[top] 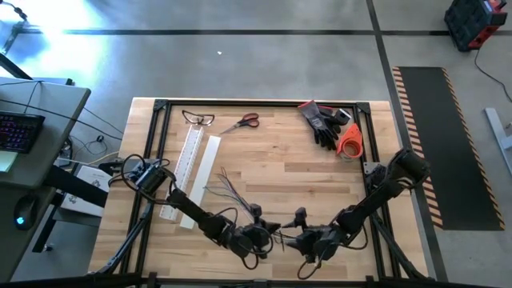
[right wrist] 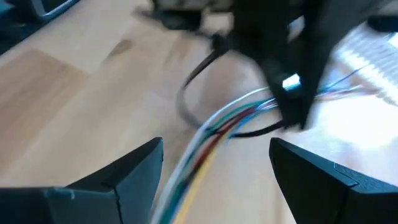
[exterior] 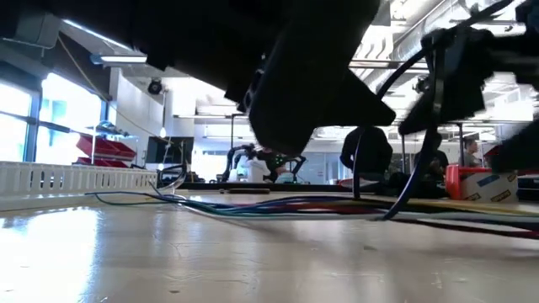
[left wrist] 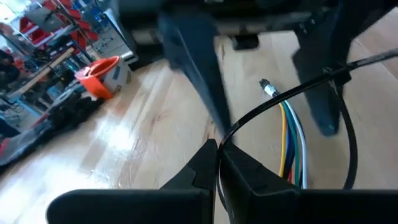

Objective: Ziptie cables
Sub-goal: Wrap the black zip tie around the cable

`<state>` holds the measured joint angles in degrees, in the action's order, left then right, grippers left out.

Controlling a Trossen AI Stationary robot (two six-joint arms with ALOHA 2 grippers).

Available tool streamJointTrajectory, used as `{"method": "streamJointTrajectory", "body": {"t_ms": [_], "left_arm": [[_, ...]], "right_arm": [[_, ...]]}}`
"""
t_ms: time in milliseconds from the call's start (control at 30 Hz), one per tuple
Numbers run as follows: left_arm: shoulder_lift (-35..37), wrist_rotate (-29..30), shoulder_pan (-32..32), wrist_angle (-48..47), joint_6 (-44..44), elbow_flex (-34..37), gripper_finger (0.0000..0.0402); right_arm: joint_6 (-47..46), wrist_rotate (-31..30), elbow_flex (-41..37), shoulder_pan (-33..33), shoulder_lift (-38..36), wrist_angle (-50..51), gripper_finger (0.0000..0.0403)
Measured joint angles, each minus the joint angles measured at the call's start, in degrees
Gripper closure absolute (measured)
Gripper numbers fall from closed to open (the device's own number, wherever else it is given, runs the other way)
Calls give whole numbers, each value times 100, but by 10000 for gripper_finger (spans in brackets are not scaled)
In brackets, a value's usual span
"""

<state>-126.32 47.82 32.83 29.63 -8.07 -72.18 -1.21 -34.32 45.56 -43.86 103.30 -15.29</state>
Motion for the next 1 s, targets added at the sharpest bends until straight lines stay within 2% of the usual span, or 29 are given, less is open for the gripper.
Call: {"method": "streamJointTrajectory", "body": {"t_ms": [133, 367, 467, 567, 800, 867, 1000], "left_arm": [[7, 137, 35, 12, -154, -37, 401], [7, 337, 131, -2, -160, -36, 401], [7, 392, 149, -2, -162, -36, 401], [7, 400, 156, -2, -160, -36, 401], [9, 415, 182, -13, -123, -36, 401], [11, 413, 184, -19, -121, -36, 401], [13, 378, 184, -26, -101, -36, 401]], "right_arm": [[-508, 726, 0, 4, 1, 58, 123], [-1330, 875, 0, 176, 37, 552, 141], [-1380, 1203, 0, 301, 100, 695, 176], [-1328, 1360, 0, 352, 160, 773, 227], [-893, 1093, 26, 363, 116, 1475, 379], [-764, 969, 26, 365, 90, 1656, 393], [-584, 729, 11, 369, -68, 2139, 395]]}}
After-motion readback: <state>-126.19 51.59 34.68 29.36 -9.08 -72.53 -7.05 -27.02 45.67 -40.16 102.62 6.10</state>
